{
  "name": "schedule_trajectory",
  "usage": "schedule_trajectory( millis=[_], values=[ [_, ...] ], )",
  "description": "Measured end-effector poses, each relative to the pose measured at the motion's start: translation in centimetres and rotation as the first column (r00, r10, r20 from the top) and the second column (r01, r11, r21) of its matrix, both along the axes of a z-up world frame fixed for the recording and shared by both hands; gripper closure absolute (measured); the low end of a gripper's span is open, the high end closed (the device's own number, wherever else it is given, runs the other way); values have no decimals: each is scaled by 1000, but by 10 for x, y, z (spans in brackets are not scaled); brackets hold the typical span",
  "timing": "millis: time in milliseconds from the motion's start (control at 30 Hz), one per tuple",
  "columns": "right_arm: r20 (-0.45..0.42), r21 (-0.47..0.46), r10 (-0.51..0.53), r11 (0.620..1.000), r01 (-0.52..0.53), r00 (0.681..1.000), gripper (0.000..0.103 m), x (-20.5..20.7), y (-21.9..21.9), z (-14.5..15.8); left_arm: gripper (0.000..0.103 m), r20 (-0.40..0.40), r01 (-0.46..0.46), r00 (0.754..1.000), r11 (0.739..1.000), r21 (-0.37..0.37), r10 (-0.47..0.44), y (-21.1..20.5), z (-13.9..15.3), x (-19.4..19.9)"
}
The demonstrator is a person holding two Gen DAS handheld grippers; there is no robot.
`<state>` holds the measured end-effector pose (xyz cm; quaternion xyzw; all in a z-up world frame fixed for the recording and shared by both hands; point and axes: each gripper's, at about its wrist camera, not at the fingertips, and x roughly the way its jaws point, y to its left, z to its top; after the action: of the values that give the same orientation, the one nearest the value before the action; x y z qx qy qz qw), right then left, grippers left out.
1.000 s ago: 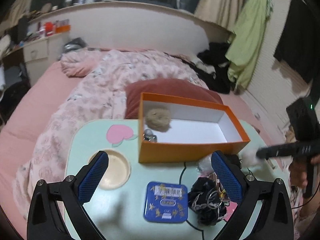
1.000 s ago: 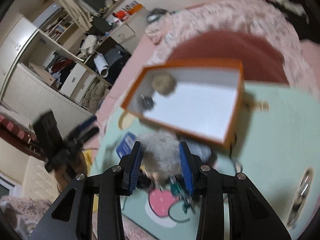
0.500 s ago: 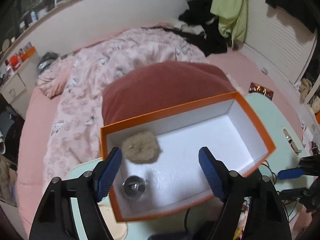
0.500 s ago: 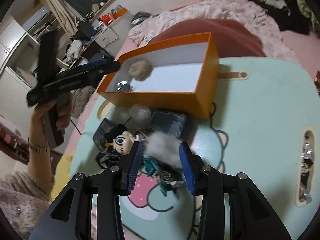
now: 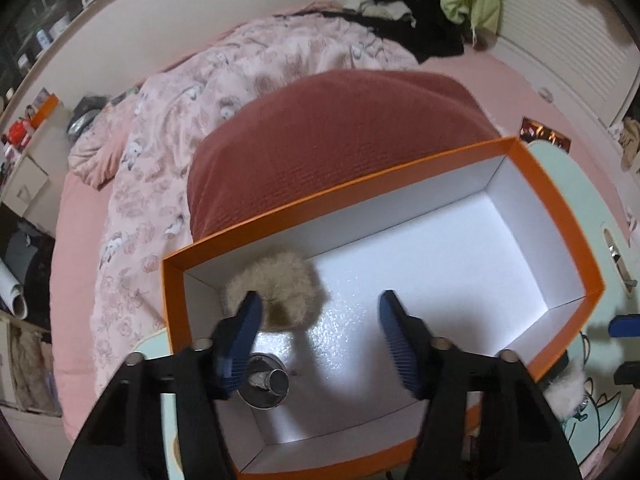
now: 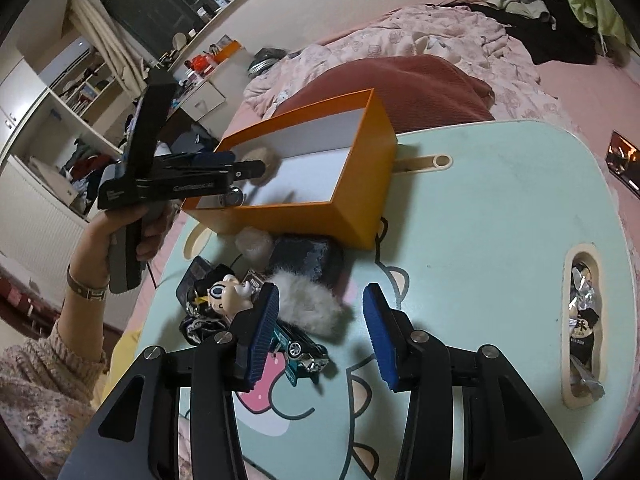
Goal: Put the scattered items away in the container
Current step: 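Grasp the beige fluffy ball in the box with the left tool, lift it onto the table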
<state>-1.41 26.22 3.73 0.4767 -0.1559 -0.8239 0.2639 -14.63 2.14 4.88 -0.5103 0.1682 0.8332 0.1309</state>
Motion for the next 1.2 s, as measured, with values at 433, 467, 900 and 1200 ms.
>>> schedule_trajectory(
  millis=[433,467,900,1200],
  values=[
    [41,-82,32,996,-28,999,58,1,5,-7,61,6,-28,1000,979,-200,30,6,-22,-17],
    [42,-88,34,996,-30,999,58,2,5,-7,71,-8,-25,1000,977,-212,24,6,-19,-16],
    [40,-89,35,996,-31,999,58,3,7,-4,95,2,10,1000,980,199,-11,-14,29,12],
    [31,-76,42,996,-40,999,58,4,3,0,95,-45,97,995,890,445,-86,-37,89,78]
  ],
)
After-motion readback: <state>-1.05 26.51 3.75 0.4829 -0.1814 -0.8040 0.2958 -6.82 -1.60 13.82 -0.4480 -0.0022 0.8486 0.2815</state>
